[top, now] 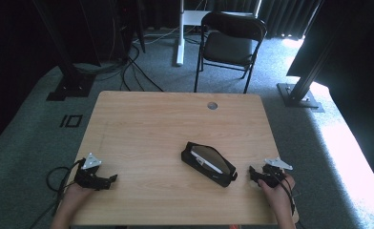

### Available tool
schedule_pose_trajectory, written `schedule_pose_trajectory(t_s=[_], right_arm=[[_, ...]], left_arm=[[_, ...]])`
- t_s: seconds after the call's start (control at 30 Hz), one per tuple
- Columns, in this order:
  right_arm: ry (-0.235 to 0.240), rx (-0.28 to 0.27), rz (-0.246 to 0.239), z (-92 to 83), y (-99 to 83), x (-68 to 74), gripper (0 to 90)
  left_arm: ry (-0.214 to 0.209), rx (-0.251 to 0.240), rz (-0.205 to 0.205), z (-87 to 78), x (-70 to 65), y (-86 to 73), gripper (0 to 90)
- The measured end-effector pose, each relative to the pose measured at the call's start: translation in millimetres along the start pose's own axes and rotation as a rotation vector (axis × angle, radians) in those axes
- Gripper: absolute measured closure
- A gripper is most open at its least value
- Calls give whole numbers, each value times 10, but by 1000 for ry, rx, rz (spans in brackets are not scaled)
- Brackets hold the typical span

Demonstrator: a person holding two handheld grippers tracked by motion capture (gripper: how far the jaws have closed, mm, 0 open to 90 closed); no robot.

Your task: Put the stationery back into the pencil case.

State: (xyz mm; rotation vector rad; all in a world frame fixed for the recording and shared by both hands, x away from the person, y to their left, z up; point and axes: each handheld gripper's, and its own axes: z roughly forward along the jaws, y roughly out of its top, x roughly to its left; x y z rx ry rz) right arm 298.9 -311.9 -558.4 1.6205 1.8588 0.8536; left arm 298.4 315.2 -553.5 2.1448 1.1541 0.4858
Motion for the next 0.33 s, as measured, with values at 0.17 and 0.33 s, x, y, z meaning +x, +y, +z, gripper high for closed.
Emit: schedule_pose_trajectory(t_s=[0.17, 0.33], right_arm=[[-14, 11, 15, 15, 7, -7, 198], [3, 19, -2, 23, 11, 2, 150]], left_arm=[[0, 0, 0, 0, 0, 0, 22], [0, 0, 0, 0, 0, 0, 22]])
